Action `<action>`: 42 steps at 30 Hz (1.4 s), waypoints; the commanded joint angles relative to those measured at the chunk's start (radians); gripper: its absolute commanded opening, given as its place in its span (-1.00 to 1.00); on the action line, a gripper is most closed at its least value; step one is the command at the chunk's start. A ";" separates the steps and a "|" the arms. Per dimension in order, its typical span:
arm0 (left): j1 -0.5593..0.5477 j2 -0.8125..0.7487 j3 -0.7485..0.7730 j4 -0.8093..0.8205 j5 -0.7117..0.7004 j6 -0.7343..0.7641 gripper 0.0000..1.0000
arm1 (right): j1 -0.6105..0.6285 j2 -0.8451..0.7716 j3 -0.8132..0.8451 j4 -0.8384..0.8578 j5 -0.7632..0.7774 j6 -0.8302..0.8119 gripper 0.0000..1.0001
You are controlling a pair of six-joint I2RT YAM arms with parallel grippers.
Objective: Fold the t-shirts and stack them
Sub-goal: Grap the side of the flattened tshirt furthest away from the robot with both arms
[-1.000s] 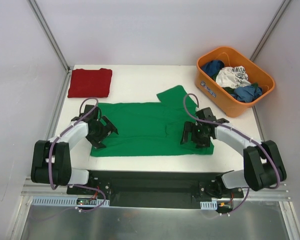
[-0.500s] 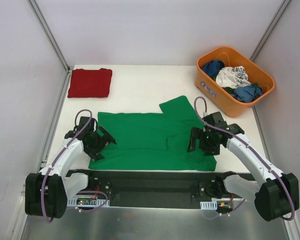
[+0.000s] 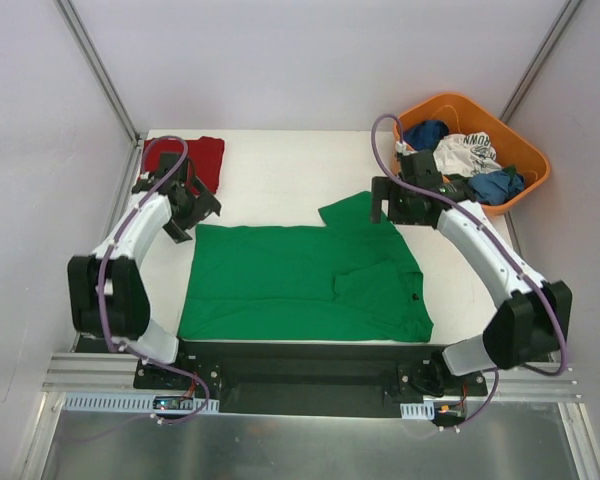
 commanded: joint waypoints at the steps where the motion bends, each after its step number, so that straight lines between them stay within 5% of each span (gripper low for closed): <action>1: 0.013 0.161 0.174 -0.036 -0.102 0.054 0.79 | 0.001 0.131 0.128 0.027 0.067 -0.066 0.93; 8: 0.016 0.410 0.335 -0.096 -0.168 0.077 0.39 | -0.023 0.350 0.316 0.016 0.064 -0.105 0.93; 21: 0.016 0.539 0.338 -0.122 -0.200 0.069 0.08 | -0.049 0.648 0.588 -0.009 0.035 -0.161 0.93; 34: 0.036 0.568 0.387 -0.127 -0.222 0.092 0.04 | -0.058 0.835 0.777 -0.030 0.019 -0.192 0.93; 42: 0.034 0.617 0.403 -0.127 -0.191 0.080 -0.15 | -0.074 0.921 0.860 -0.023 -0.019 -0.183 0.93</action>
